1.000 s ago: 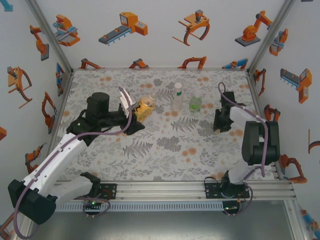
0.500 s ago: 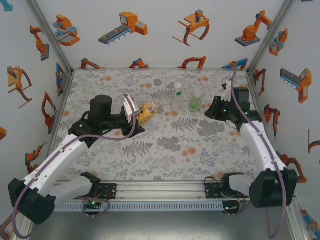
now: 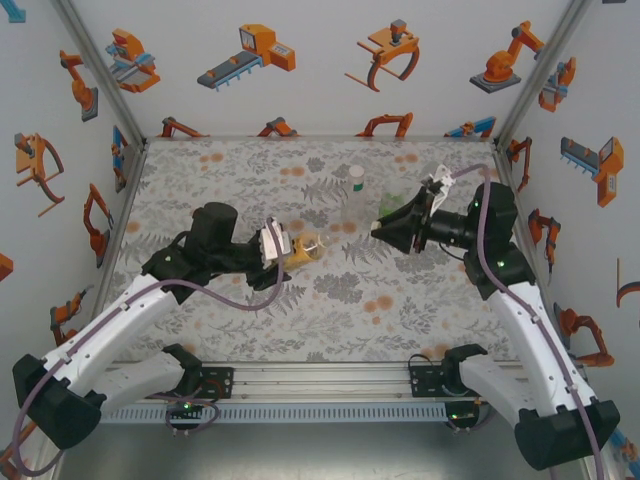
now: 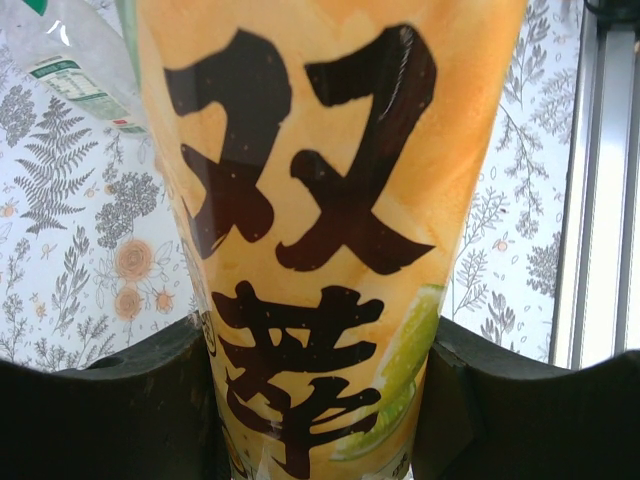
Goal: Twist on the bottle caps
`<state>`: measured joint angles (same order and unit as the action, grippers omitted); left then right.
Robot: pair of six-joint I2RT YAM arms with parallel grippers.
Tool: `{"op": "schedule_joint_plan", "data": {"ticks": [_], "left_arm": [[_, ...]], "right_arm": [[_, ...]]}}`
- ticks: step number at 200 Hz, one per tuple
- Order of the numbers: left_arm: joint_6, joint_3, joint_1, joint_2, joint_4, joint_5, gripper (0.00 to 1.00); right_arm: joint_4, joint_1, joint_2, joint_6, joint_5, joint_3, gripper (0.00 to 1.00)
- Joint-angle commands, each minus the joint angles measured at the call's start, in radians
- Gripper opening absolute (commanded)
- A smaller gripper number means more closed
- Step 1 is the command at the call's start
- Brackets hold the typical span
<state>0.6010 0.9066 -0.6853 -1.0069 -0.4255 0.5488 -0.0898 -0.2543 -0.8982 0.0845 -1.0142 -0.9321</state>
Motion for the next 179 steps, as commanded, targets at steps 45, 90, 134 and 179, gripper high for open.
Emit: {"op": "schedule_joint_plan", "data": {"ticks": [45, 90, 134, 179], "left_arm": [[0.115, 0.003, -0.052, 0.001, -0.094, -0.028, 0.00], [0.133, 0.011, -0.077, -0.010, -0.122, -0.029, 0.00], [0.128, 0.021, -0.094, -0.023, -0.139, -0.026, 0.00], [0.118, 0.025, -0.097, -0.022, -0.140, -0.013, 0.00]], "right_arm": [[-0.271, -0.169, 0.034, -0.585, -0.096, -0.115, 0.06], [-0.402, -0.250, -0.015, -0.736, -0.064, -0.183, 0.03], [-0.486, -0.364, -0.080, -0.811, 0.057, -0.236, 0.01], [-0.490, -0.453, -0.127, -0.835, 0.154, -0.260, 0.00]]}}
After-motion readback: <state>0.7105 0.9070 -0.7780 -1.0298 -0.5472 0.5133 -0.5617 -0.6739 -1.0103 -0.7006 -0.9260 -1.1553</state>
